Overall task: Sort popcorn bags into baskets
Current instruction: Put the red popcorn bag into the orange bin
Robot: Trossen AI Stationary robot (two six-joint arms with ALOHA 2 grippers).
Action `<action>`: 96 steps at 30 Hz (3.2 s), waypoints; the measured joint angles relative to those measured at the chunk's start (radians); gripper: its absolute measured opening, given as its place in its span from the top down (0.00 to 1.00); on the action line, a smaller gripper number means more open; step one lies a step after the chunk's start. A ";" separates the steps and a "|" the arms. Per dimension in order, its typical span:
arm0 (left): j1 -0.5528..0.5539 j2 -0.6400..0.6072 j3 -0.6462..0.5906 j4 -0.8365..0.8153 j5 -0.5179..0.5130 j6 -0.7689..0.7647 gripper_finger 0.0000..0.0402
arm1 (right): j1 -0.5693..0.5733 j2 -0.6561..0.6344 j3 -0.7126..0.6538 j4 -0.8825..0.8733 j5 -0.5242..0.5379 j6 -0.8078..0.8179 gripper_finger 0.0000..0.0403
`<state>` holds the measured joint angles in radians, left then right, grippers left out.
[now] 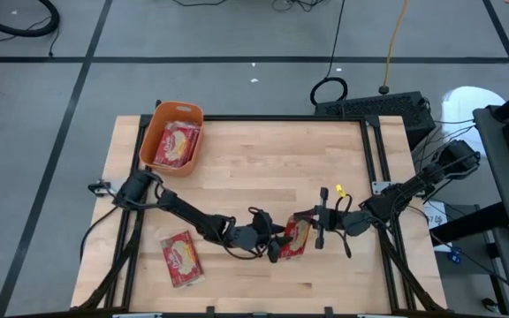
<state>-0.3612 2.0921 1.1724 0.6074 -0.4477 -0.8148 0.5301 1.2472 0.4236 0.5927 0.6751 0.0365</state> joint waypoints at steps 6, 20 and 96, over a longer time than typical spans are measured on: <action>0.001 0.034 0.012 0.022 0.008 0.014 0.52 | 0.000 0.000 0.000 0.004 0.000 -0.004 1.00; 0.039 0.132 0.144 -0.006 0.122 0.078 0.86 | 0.000 0.000 0.000 -0.020 -0.005 0.001 1.00; 0.594 -0.927 0.143 -1.724 0.352 0.141 0.91 | 0.179 -0.241 0.000 -0.173 -0.026 -0.078 0.58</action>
<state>0.2330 1.1651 1.3151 -1.1166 -0.0954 -0.6742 0.7086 1.0066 0.4232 0.4196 0.6487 -0.0418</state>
